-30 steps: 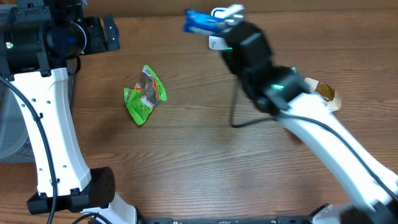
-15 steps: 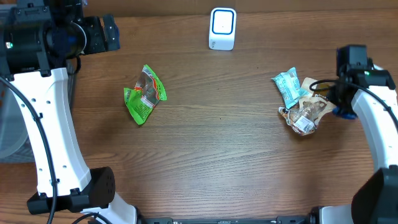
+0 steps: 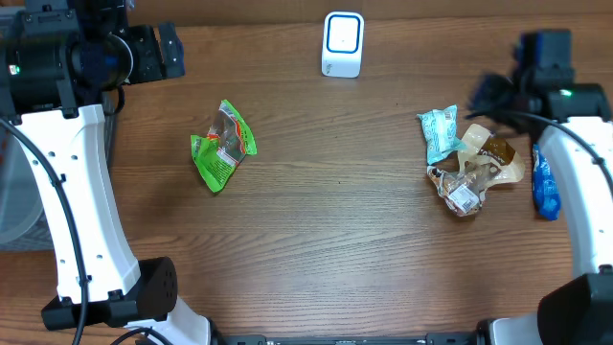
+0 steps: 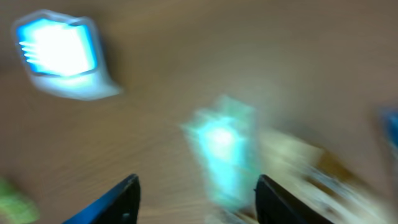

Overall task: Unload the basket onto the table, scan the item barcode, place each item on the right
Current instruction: 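Reach the right gripper to the green Haribo bag and grasp it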

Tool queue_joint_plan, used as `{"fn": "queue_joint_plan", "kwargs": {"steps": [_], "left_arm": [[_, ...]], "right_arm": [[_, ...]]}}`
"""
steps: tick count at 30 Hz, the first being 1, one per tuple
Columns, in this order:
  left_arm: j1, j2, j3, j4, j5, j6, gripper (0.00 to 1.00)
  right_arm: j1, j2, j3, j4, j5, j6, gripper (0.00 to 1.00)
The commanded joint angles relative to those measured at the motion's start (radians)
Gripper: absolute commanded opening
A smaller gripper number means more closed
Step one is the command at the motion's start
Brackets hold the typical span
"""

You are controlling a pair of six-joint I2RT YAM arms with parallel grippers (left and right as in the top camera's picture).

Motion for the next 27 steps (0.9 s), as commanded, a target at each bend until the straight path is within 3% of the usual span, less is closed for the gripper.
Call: {"fn": "queue_joint_plan", "kwargs": {"steps": [1, 6, 11, 14, 27], "left_arm": [[0.0, 0.008, 0.003, 0.001, -0.003, -0.01, 1.0], [0.0, 0.008, 0.003, 0.001, -0.003, -0.01, 1.0], [0.0, 0.008, 0.003, 0.001, -0.003, -0.01, 1.0], [0.0, 0.008, 0.003, 0.001, -0.003, -0.01, 1.0], [0.0, 0.008, 0.003, 0.001, -0.003, -0.01, 1.0]], "right_arm": [[0.169, 0.021, 0.022, 0.132, -0.219, -0.006, 0.68], [0.342, 0.172, 0.022, 0.331, -0.232, 0.106, 0.69], [0.512, 0.43, 0.022, 0.589, -0.255, 0.278, 0.68], [0.596, 0.57, 0.022, 0.753, -0.315, 0.299, 0.7], [0.684, 0.697, 0.023, 1.102, -0.241, 0.344, 0.74]]}}
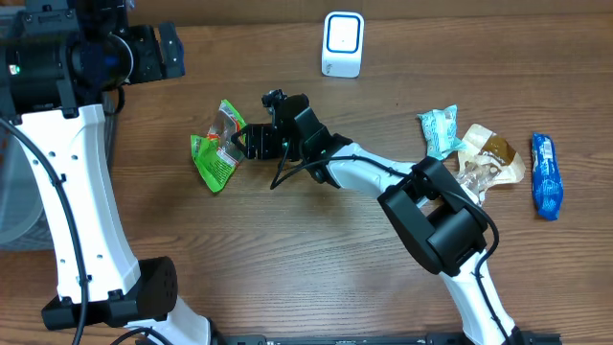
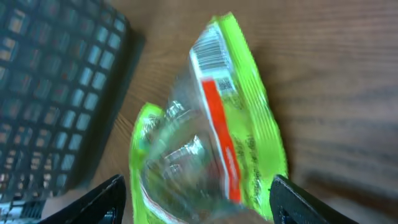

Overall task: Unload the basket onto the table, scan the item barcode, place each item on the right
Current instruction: 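Reach the right gripper to the green Haribo bag and grasp it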

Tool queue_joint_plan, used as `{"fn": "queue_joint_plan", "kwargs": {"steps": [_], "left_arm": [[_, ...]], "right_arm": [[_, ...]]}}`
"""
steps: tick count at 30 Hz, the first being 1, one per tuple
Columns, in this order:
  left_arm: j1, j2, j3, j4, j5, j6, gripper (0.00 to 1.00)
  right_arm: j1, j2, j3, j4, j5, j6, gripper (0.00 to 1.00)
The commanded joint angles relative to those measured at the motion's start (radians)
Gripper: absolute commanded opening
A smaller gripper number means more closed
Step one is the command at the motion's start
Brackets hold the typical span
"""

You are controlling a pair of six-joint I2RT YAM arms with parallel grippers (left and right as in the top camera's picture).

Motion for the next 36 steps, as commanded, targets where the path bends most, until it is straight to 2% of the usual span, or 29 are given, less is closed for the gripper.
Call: {"fn": "queue_joint_plan", "kwargs": {"steps": [1, 6, 12, 22, 23, 25, 28, 30, 31, 33, 36], "left_arm": [[0.0, 0.008, 0.003, 0.001, -0.003, -0.01, 1.0], [0.0, 0.008, 0.003, 0.001, -0.003, -0.01, 1.0], [0.0, 0.008, 0.003, 0.001, -0.003, -0.01, 1.0], [0.0, 0.008, 0.003, 0.001, -0.003, -0.01, 1.0], [0.0, 0.008, 0.003, 0.001, -0.003, -0.01, 1.0], [0.0, 0.008, 0.003, 0.001, -0.003, -0.01, 1.0], [0.0, 0.008, 0.003, 0.001, -0.003, -0.01, 1.0], [0.0, 0.008, 0.003, 0.001, -0.003, -0.01, 1.0], [0.0, 0.008, 0.003, 0.001, -0.003, -0.01, 1.0], [0.0, 0.008, 0.003, 0.001, -0.003, -0.01, 1.0], [0.0, 0.008, 0.003, 0.001, -0.003, -0.01, 1.0]], "right_arm": [[0.027, 0.013, 0.013, 0.07, 0.031, 0.023, 0.73], [0.091, 0.013, 0.013, 0.035, 0.182, -0.023, 0.7], [0.171, 0.023, 0.015, -0.042, 0.421, -0.195, 0.66], [0.167, 0.081, 0.042, -0.205, 0.668, -0.196, 0.62], [0.167, 0.081, 0.071, -0.298, 0.678, -0.192, 0.62], [0.163, 0.081, 0.169, -0.498, 0.676, -0.192, 0.62], [0.15, 0.081, 0.329, -0.73, 0.621, -0.193, 0.74], [0.139, 0.081, 0.425, -0.819, 0.537, -0.193, 0.81], [0.134, 0.081, 0.477, -0.847, 0.479, -0.193, 0.89], [0.13, 0.081, 0.542, -0.842, 0.395, -0.193, 0.91], [0.129, 0.081, 0.558, -0.708, 0.296, -0.193, 0.91]]}}
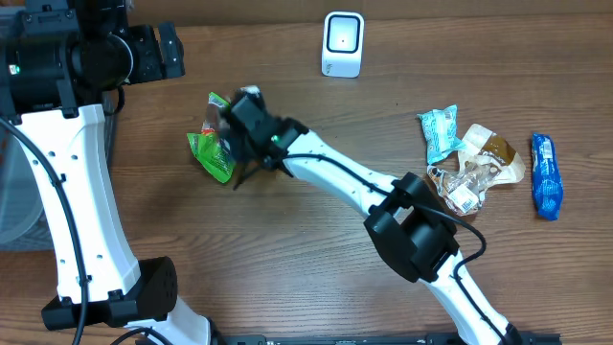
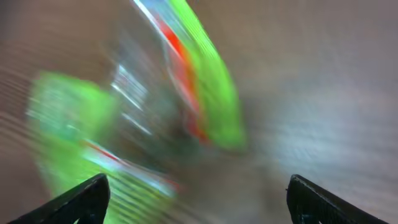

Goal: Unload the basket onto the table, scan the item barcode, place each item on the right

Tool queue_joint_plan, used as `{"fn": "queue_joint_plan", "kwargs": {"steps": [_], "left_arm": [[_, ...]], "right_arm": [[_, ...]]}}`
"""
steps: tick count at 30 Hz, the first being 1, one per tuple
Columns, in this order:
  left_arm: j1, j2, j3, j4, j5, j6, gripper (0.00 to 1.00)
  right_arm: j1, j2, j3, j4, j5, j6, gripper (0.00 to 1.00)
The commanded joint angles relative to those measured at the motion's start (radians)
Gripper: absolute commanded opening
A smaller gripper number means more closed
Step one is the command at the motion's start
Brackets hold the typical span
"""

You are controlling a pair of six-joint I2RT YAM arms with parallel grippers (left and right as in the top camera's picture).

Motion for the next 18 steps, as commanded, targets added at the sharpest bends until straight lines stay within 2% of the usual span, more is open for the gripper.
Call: {"fn": "queue_joint_plan", "kwargs": {"steps": [1, 7, 11, 12, 14, 15, 18], "left_arm": [[0.0, 0.008, 0.003, 0.002, -0.003, -0.01, 1.0], [0.0, 0.008, 0.003, 0.002, -0.003, -0.01, 1.0], [0.0, 0.008, 0.003, 0.002, -0.003, -0.01, 1.0], [0.0, 0.008, 0.003, 0.002, -0.003, -0.01, 1.0], [0.0, 0.008, 0.003, 0.002, -0.003, -0.01, 1.0], [0.0, 0.008, 0.003, 0.002, -0.003, -0.01, 1.0], [0.0, 0.008, 0.003, 0.002, -0.003, -0.01, 1.0]], "right_arm": [[0.001, -0.005, 0.033, 0.087, -0.127, -0.001, 0.91], [0.008, 0.141, 0.033, 0.261, -0.048, -0.008, 0.91], [-0.006, 0.202, 0.033, 0.29, -0.044, -0.008, 0.91], [-0.01, 0.207, 0.033, 0.26, -0.022, -0.008, 0.84], [-0.011, 0.206, 0.033, 0.171, 0.053, -0.008, 0.55], [-0.011, 0.199, 0.034, 0.106, 0.089, -0.008, 0.52], [-0.03, 0.159, 0.034, -0.072, 0.112, -0.008, 0.52]]}}
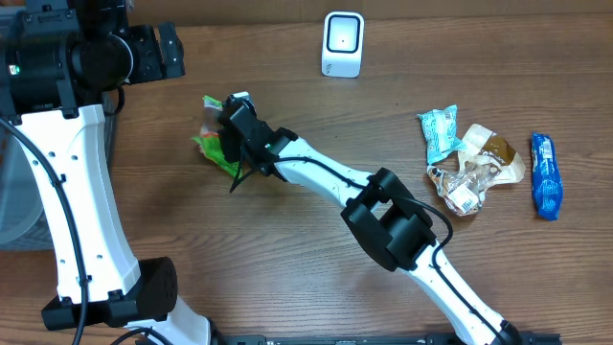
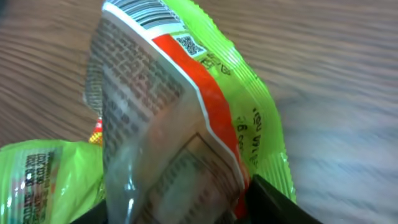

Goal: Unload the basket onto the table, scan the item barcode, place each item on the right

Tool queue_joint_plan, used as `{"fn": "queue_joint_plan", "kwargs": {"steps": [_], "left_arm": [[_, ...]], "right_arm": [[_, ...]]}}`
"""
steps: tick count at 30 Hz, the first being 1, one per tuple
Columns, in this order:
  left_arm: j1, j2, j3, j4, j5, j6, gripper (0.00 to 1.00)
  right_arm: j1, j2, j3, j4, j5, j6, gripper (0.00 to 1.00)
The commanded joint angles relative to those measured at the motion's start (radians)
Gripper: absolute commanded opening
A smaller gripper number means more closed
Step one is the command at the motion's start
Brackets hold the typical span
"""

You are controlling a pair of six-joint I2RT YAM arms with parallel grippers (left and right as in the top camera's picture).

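A crumpled green snack packet [image 1: 205,145] with a red stripe and a clear window lies at the table's left. Its barcode [image 2: 144,10] faces up at the far end in the right wrist view. My right gripper [image 1: 231,130] reaches across the table onto it. The packet [image 2: 186,112] fills the gap between the two black fingers [image 2: 268,200], which press on its sides. The white scanner [image 1: 343,44] with a blue screen stands at the back centre. My left gripper [image 1: 159,53] hangs high at the back left, away from the packet, and its jaws are not clear.
A pile of snack packets [image 1: 471,171] lies at the right, with a teal packet [image 1: 439,132] and a blue packet [image 1: 544,174] beside it. A grey bin [image 1: 13,196] shows at the left edge. The left arm's white links stand along the left side.
The right gripper's fingers, wide apart around the packet before, now stand closer and pinch it. In the overhead view the gripper has shifted a little left over the packet.
The right arm was first at the right side, near the pile of packets, open. Then it stretched across the table, open, facing the green packet. Then it was right at the packet with its jaws wide, and now it is shut on it.
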Motion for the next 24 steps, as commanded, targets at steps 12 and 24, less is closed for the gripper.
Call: {"fn": "queue_joint_plan", "kwargs": {"steps": [12, 24], "left_arm": [[0.0, 0.008, 0.003, 0.001, -0.003, -0.01, 1.0], [0.0, 0.008, 0.003, 0.001, -0.003, -0.01, 1.0]], "right_arm": [[-0.173, -0.308, -0.027, -0.629, 0.034, -0.219, 0.88], [-0.404, -0.318, -0.2, -0.543, -0.719, -0.419, 0.97]]}}
